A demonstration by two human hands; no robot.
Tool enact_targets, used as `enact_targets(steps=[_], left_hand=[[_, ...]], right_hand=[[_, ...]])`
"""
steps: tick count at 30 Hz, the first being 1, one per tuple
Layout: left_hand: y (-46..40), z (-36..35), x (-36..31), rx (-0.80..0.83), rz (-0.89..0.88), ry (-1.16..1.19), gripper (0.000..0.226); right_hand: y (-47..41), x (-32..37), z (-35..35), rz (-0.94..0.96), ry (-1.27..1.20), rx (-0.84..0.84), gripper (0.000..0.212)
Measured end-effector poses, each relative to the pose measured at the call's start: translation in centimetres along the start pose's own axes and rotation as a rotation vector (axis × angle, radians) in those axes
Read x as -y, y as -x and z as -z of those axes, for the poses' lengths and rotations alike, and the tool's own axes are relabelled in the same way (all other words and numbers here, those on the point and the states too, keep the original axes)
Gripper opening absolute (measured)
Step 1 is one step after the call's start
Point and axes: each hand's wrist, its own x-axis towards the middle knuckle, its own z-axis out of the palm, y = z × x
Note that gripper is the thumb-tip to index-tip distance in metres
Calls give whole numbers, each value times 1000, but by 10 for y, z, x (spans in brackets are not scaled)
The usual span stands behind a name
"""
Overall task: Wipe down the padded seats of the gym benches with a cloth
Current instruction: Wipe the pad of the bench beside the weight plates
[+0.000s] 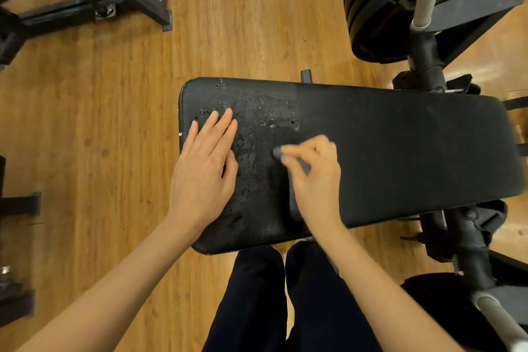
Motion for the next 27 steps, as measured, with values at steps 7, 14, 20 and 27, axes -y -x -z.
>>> enact_targets(steps=[7, 14, 20, 27], left_hand=[[0, -1, 0, -26, 4, 13, 48], [1, -1, 2, -28, -5, 17, 46], [1, 1, -1, -23, 0, 14, 47], [0, 0, 1, -23, -2, 19, 47]], right_hand=[[-38, 13, -21, -54, -43, -75, 8], [39, 27, -23, -19, -81, -37, 10], [-1, -20, -4, -19, -43, -110, 13], [-4, 34, -43, 125, 5, -60, 10]])
